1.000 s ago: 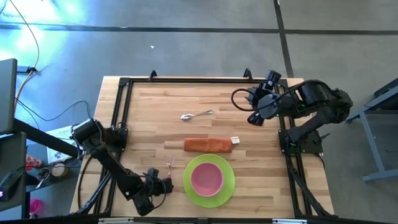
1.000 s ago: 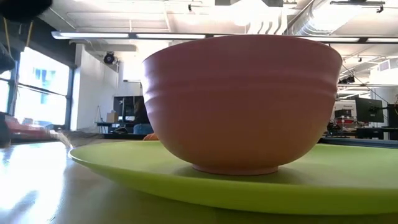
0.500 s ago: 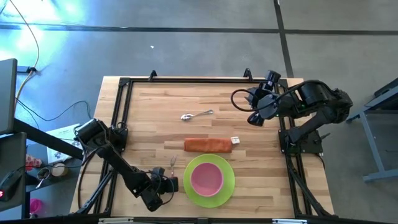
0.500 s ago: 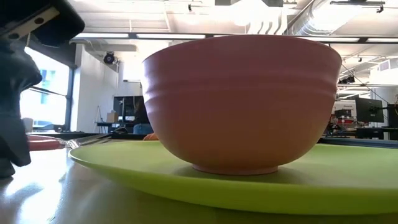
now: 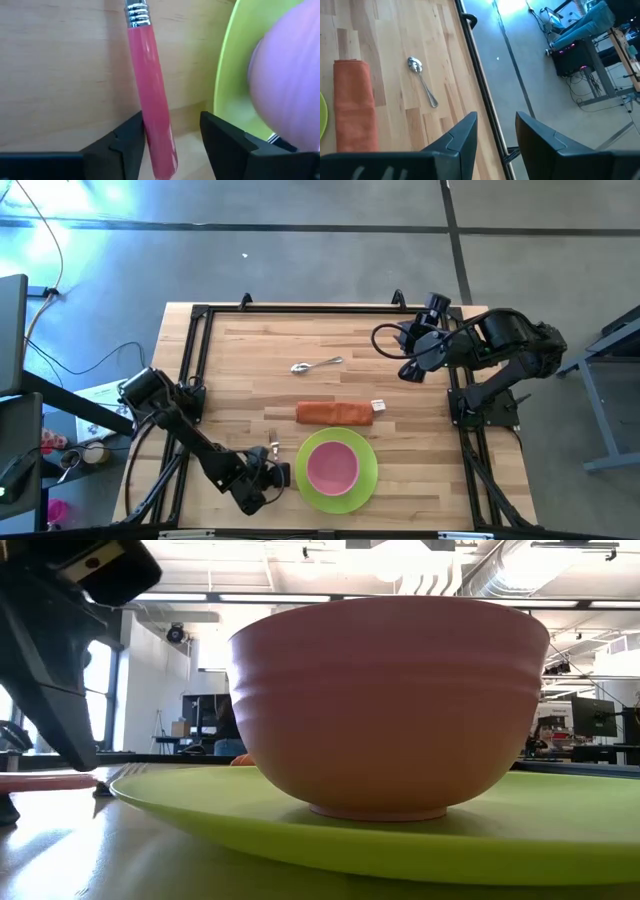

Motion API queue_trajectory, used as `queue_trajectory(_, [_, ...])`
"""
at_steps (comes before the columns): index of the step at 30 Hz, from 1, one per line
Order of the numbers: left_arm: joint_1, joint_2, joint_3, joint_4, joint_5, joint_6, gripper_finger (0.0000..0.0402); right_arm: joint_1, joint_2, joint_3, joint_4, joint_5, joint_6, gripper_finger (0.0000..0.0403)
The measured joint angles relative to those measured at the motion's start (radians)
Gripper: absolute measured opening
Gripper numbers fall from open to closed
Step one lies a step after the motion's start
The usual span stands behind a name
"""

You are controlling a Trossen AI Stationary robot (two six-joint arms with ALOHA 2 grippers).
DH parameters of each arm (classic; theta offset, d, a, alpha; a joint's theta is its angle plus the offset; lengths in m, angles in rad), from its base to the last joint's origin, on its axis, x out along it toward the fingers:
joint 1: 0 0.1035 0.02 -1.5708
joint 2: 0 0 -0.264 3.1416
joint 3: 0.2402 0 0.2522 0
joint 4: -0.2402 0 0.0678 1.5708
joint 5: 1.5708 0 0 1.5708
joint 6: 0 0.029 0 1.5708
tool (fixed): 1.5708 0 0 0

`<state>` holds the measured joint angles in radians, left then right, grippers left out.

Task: Set table place
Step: Put the pink fork to the left of the green plate

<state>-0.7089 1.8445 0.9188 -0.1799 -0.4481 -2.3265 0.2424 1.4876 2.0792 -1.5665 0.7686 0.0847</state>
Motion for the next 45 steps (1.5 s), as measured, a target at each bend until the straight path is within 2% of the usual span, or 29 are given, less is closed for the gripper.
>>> queue_trajectory(3, [0.002, -0.034, -0.002, -0.036, 0.116, 0.043, 0.0173, 0.0, 0.0, 0.0, 0.0, -0.008, -0.007, 0.0126])
queue_trajectory(7, [-0.007, -0.093, -0.003, -0.17, 0.303, 0.053, 0.0158, 0.0, 0.0, 0.0, 0.0, -0.034, -0.007, 0.0126])
queue_trajectory(9, [-0.007, -0.123, -0.006, -0.259, 0.341, 0.053, 0.0152, 0.0, 0.0, 0.0, 0.0, -0.042, -0.007, 0.0126])
queue_trajectory(11, [-0.007, -0.157, -0.006, -0.331, 0.334, 0.053, 0.0148, 0.0, 0.0, 0.0, 0.001, -0.043, -0.007, 0.0126])
queue_trajectory(17, [0.015, -0.262, -0.005, -0.658, 0.209, 0.031, 0.0139, 0.0, 0.0, 0.0, 0.008, -0.043, -0.006, 0.0126])
queue_trajectory(20, [0.049, -0.312, -0.004, -0.79, 0.202, 0.065, 0.0107, -0.006, 0.0, 0.0, 0.008, -0.038, -0.006, 0.0126])
queue_trajectory(23, [0.099, -0.358, -0.004, -0.847, 0.159, 0.146, 0.0053, -0.022, 0.0, 0.0, 0.014, -0.036, 0.003, 0.0126])
queue_trajectory(25, [0.14, -0.395, -0.004, -0.859, 0.099, 0.227, 0.0016, -0.037, 0.0, 0.0, 0.016, -0.036, 0.004, 0.0126])
queue_trajectory(28, [0.212, -0.432, -0.002, -0.871, 0.074, 0.357, 0.0016, -0.064, 0.0, 0.0, 0.016, -0.036, 0.019, 0.0126])
queue_trajectory(32, [0.314, -0.431, -0.018, -0.916, 0.168, 0.523, 0.0009, -0.08, 0.0, 0.0, 0.015, -0.039, 0.052, 0.0126])
queue_trajectory(35, [0.365, -0.418, -0.059, -0.842, 0.236, 0.627, 0.0005, -0.08, 0.001, 0.0, 0.016, -0.04, 0.056, 0.0126])
queue_trajectory(40, [0.382, -0.411, -0.129, -0.711, 0.302, 0.68, 0.0002, -0.08, 0.004, 0.0, 0.016, -0.04, 0.088, 0.0126])
queue_trajectory(45, [0.382, -0.413, -0.175, -0.583, 0.31, 0.673, 0.0001, -0.08, 0.003, 0.0, 0.019, -0.04, 0.097, 0.0126])
